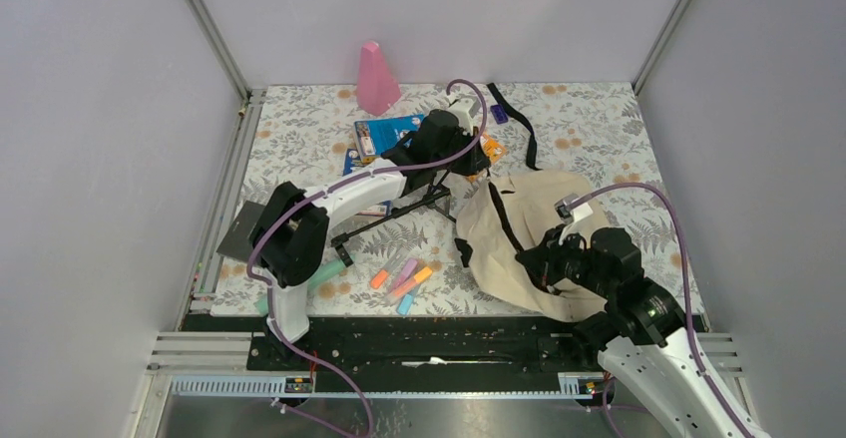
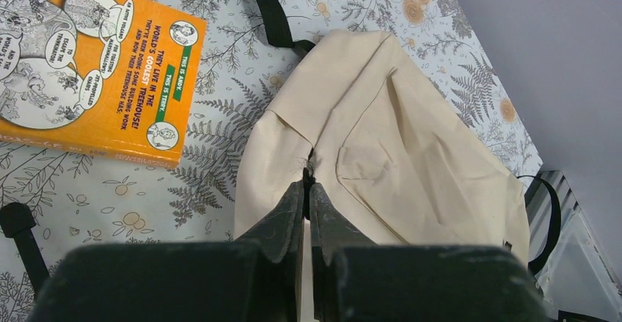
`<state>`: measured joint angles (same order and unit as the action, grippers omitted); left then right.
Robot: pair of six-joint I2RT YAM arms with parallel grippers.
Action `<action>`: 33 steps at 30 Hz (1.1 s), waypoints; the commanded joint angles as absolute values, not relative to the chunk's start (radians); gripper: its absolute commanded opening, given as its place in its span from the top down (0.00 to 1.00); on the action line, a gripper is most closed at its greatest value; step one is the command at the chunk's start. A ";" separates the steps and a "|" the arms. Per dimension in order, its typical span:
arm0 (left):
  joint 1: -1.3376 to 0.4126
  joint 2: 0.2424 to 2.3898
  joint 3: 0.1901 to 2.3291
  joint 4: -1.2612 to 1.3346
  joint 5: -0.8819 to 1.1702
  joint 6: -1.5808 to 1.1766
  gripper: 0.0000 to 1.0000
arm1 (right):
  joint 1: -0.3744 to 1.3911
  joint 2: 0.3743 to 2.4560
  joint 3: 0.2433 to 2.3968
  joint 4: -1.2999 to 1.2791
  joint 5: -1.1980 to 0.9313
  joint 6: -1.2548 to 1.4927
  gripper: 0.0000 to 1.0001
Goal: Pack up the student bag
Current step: Unzip the student bag at the center of the board.
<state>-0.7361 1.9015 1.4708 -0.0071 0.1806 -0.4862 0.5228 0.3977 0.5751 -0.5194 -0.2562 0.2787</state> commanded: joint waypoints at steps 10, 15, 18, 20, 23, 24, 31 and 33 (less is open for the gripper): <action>-0.757 1.733 1.287 0.247 0.328 -0.418 1.00 | 0.538 0.370 0.610 -0.482 -0.145 0.343 0.43; -0.768 1.693 1.236 0.247 0.356 -0.446 1.00 | 0.538 0.426 0.618 -0.425 -0.137 0.332 0.40; -0.769 1.672 1.211 0.257 0.362 -0.457 1.00 | 0.538 0.487 0.617 -0.376 -0.131 0.333 0.40; -0.772 1.661 1.204 0.258 0.365 -0.459 1.00 | 0.538 0.535 0.617 -0.336 -0.128 0.342 0.40; -0.770 1.655 1.198 0.257 0.370 -0.463 1.00 | 0.540 0.614 0.611 -0.254 -0.121 0.381 0.41; -0.773 1.653 1.199 0.257 0.371 -0.462 1.00 | 0.540 0.636 0.609 -0.228 -0.121 0.392 0.41; -0.773 1.646 1.196 0.255 0.371 -0.461 1.00 | 0.550 0.789 0.631 -0.136 -0.120 0.437 0.43; -0.773 1.646 1.195 0.256 0.371 -0.459 1.00 | 0.553 0.821 0.632 -0.120 -0.118 0.441 0.43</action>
<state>-0.7685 1.7035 1.1885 0.1749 0.3351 -0.4530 0.5358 0.7788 0.5819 -0.2214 -0.1394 0.4103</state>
